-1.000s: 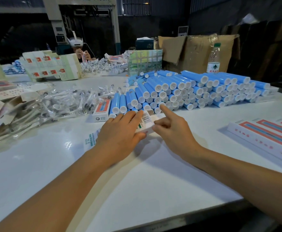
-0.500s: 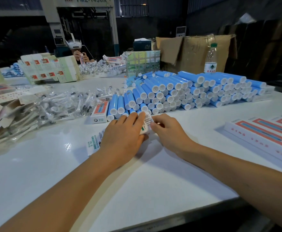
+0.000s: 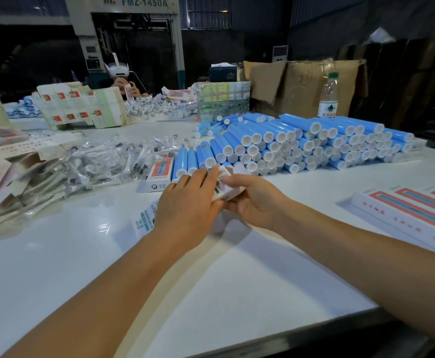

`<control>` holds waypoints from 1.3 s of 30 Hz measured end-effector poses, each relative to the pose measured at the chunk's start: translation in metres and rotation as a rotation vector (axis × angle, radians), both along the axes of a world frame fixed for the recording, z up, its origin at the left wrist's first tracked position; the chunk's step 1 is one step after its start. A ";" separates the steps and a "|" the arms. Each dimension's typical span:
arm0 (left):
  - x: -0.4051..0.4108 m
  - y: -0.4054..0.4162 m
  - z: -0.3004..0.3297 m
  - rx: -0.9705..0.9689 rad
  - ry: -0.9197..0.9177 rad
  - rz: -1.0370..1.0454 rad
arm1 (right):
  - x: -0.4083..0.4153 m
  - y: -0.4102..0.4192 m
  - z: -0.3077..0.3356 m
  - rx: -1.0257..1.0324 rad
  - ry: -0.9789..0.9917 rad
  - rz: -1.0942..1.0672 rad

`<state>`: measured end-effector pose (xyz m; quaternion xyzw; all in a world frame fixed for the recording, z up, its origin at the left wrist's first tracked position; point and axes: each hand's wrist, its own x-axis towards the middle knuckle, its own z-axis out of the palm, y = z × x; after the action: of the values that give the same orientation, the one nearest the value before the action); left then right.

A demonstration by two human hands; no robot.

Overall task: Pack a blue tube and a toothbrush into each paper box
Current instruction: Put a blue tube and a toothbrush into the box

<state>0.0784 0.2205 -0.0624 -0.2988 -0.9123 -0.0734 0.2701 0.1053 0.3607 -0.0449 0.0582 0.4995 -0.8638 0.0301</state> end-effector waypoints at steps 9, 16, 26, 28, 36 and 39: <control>0.006 0.006 -0.007 -0.057 0.055 -0.013 | 0.007 -0.010 -0.024 1.135 0.358 -0.365; 0.017 0.003 0.000 -0.028 0.049 -0.051 | 0.012 -0.008 -0.026 1.098 0.359 -0.288; 0.019 -0.003 0.001 0.064 0.132 -0.120 | 0.017 -0.009 -0.015 0.360 0.265 -0.159; 0.019 -0.004 0.000 0.075 0.138 -0.128 | 0.019 -0.009 -0.016 0.388 0.305 -0.177; 0.020 -0.008 0.002 0.122 0.111 -0.159 | 0.021 -0.007 -0.012 0.399 0.304 -0.251; 0.020 -0.008 0.002 0.102 0.105 -0.163 | 0.020 -0.006 -0.014 0.427 0.306 -0.262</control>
<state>0.0980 0.2120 -0.0600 -0.3614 -0.8646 -0.1256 0.3256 0.1252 0.3544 -0.0587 -0.0038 0.6569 -0.7345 -0.1703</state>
